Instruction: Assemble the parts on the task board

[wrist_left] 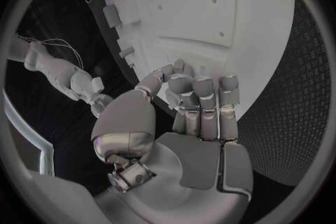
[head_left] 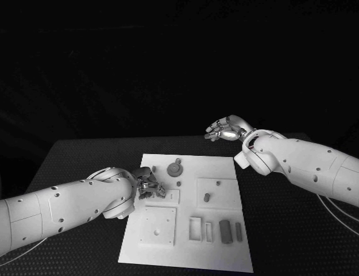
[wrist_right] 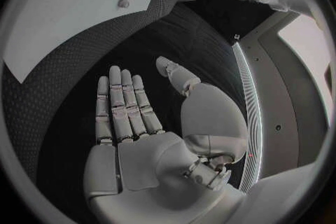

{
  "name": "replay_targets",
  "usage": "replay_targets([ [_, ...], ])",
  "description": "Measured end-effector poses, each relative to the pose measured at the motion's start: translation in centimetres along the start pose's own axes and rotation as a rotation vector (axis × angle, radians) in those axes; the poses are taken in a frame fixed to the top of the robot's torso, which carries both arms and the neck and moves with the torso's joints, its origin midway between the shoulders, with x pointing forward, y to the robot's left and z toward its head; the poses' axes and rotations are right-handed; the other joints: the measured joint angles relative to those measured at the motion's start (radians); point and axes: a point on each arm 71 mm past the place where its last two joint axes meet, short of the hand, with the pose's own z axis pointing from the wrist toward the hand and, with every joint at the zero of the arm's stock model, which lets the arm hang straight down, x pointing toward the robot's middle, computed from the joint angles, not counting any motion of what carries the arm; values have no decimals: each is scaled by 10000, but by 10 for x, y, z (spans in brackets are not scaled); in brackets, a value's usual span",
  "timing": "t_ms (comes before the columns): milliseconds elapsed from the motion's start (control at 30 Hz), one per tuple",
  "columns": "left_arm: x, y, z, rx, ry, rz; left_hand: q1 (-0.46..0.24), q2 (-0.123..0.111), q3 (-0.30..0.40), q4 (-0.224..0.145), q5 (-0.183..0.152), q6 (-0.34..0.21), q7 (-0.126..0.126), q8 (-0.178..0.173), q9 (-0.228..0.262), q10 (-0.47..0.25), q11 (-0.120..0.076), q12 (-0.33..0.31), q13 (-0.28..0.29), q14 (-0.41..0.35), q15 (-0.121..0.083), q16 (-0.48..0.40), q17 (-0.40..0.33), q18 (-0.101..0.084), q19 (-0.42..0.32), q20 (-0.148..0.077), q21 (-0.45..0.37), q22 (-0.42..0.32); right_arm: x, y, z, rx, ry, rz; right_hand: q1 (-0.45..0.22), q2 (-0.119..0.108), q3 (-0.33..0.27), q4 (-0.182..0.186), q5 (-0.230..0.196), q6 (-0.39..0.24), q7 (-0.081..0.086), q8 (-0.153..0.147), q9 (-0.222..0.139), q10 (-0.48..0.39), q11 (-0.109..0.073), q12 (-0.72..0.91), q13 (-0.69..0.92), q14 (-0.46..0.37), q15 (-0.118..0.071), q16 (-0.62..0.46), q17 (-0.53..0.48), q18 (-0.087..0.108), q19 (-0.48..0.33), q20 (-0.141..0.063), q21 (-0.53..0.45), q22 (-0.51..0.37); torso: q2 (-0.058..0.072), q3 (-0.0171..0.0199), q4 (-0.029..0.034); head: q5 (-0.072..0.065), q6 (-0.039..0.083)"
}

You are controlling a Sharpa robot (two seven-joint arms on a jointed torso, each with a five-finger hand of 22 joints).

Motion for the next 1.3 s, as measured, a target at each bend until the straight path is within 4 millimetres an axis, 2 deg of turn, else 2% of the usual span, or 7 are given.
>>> replay_targets([
  [367, 0, 0, 1, 3, 28, 91, -41, 41, -14, 12, -20, 1, -1, -5, 1, -1, 0, 37, 1, 6, 2, 39, -26, 0, 0, 0, 0, -1, 0, 0, 0, -2, 37, 9, 0, 0, 0, 0, 36, 0, 0, 0, 1, 0, 0, -38, -22, 1, -1, -38, -19, 0, 0, -1, -38, -10, 0, -5, 1, -1, -36],
  [767, 1, -1, 2, 27, 37, 212, -44, 38, 16, -21, -16, 2, -2, -41, 287, -1, 1, 44, -9, 19, 14, 44, -54, 0, 0, 0, 38, 7, 1, 0, 0, -6, 80, 22, 0, 0, 0, 0, 36, 0, 0, 0, -8, -1, 0, -38, -39, 40, 36, -38, -29, 1, 1, -1, -38, -9, -1, -2, -2, -1, -34],
  [967, 1, -3, 2, 77, 79, 405, -46, 36, 33, -3, -16, 3, -3, -36, 582, -1, 1, 146, -8, -3, -9, 158, -92, 0, 0, 0, 48, 6, 1, 0, 0, -5, 101, 27, 0, -1, 0, 0, 74, 1, 0, 0, -7, 0, 0, -77, -54, 40, 35, -38, -33, 1, 1, -1, -38, -9, -1, 0, -4, -1, -53],
  [1067, 1, -3, 2, 100, 106, 511, -63, 22, 39, -8, 239, 3, -3, -19, 797, -1, 1, 221, -8, -3, -9, 264, -147, 0, 0, 0, 115, 5, 1, 0, 0, -4, 110, 29, 1, -1, 0, 0, 118, 1, 0, 0, -14, 35, 36, -77, -60, 41, 35, -78, -42, 1, 1, -1, -38, -18, -1, 0, -4, 1, -66],
  [1300, 1, -5, 2, 108, 130, 679, -122, -24, 47, -17, 624, 3, -3, -15, 880, 33, -34, 379, -19, -3, -8, 420, -230, 1, 0, 0, 188, 4, 1, 0, 0, 4, 130, 33, 40, 38, 0, 0, 190, 1, 0, 37, -17, 72, -1, -77, -74, 41, 35, -78, -52, 2, 1, -1, -78, -18, -1, 4, -2, 17, -92],
])
